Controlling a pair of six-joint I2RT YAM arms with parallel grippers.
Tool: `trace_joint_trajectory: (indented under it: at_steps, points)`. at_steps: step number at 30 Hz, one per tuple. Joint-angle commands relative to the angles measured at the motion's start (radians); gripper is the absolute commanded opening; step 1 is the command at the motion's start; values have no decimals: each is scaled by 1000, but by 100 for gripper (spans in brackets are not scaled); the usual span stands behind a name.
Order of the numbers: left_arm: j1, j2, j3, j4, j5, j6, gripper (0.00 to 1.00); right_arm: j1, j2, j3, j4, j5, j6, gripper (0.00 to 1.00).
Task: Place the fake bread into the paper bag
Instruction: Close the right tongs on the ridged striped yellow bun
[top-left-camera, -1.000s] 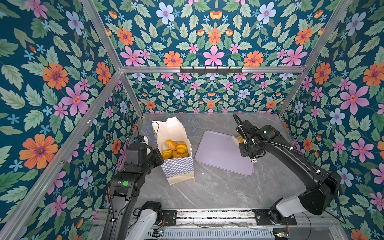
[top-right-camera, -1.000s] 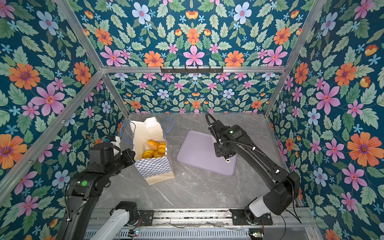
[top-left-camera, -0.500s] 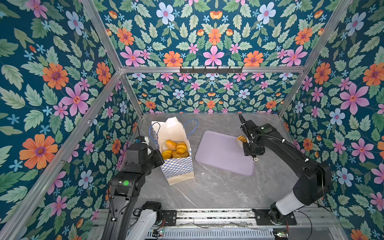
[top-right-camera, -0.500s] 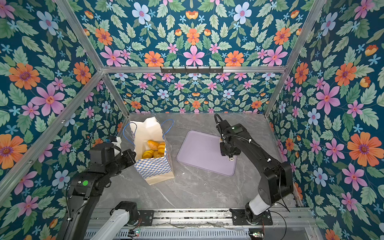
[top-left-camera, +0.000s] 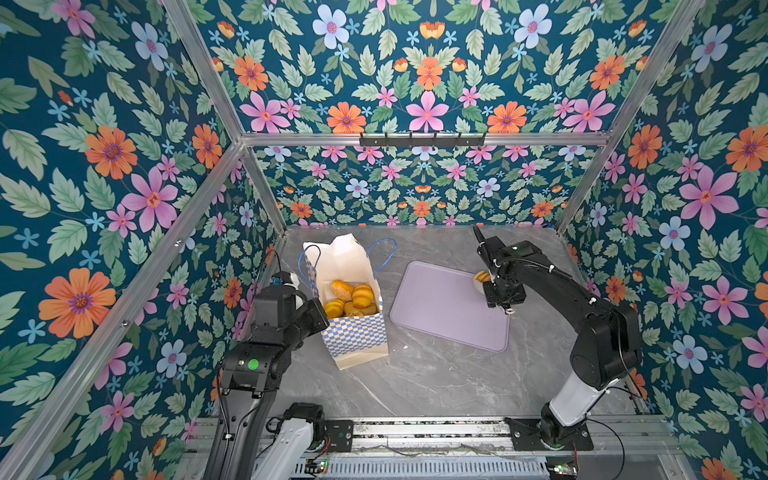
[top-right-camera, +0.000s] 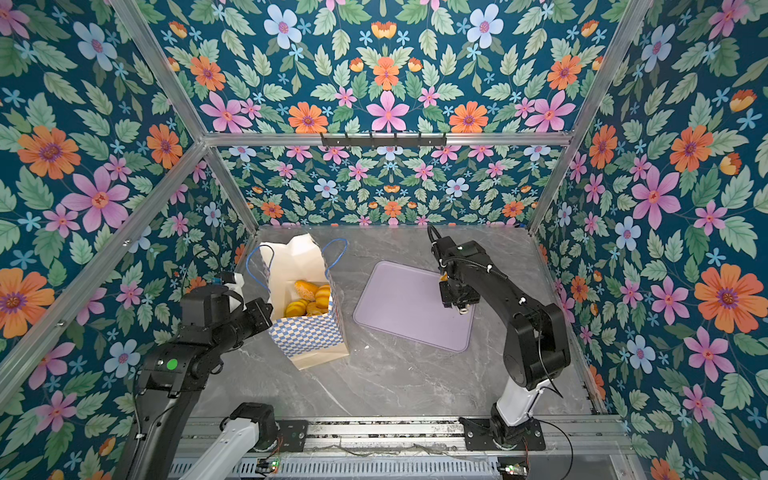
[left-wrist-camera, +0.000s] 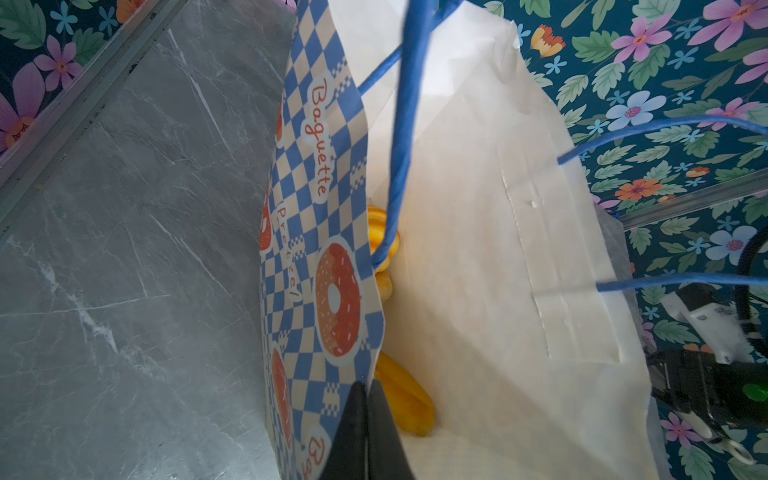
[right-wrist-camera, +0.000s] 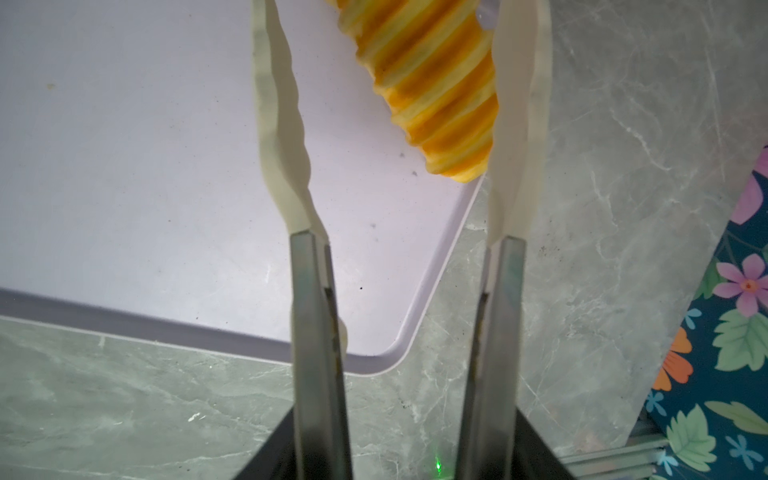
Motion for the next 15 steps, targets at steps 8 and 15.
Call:
trace_joint_trajectory:
  at_steps: [8, 15]
  points:
    - [0, 7, -2, 26, 10, 19, 7, -27, 14, 9, 19, 1, -70, 56]
    - [0, 8, -5, 29, 16, 21, 7, -40, 48, 24, 43, -17, -89, 56]
